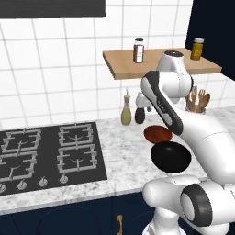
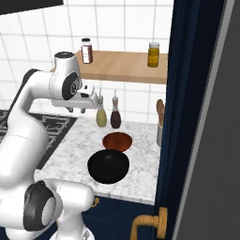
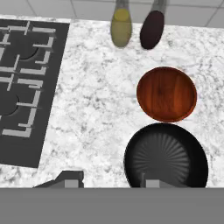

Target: Pick up the bowls on the counter and stack them on top of one another in the open cabinet. Place the smaller bowl on top of the larger bowl.

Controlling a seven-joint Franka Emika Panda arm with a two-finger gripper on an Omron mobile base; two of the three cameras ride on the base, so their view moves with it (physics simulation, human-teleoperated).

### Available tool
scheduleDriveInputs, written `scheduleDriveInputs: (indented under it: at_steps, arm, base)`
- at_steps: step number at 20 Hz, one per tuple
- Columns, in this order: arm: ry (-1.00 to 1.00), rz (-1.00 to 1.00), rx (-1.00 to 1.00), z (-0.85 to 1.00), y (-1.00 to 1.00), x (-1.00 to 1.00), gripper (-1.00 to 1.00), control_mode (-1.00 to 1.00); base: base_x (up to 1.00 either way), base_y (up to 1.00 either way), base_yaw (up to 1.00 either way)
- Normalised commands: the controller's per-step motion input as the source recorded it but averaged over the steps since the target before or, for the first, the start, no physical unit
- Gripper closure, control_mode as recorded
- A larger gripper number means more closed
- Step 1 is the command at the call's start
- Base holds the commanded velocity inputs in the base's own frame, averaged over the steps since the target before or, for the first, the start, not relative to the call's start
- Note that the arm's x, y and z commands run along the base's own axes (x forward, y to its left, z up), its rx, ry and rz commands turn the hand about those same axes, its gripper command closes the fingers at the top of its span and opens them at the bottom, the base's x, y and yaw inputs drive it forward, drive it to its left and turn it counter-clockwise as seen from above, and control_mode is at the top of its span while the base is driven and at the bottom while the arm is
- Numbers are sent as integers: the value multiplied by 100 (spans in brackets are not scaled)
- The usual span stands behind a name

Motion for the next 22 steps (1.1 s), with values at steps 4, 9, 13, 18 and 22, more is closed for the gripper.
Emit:
scheduleDriveInputs:
  at_steps: [4,9,13,18,22]
  arm:
    - [9,0,-9,-43,4,-3,-100,-100]
    - [22,0,-30,-99,2,17,-100,-100]
    - [13,0,-22,-96,-9,52,-100,-100]
    - [0,0,-14,-80,-31,77,-100,-100]
    - [0,0,-7,-66,-24,64,-100,-100]
  base:
    - [0,0,0]
    - [0,0,0]
    - [0,0,0]
    - [0,0,0]
    - [0,0,0]
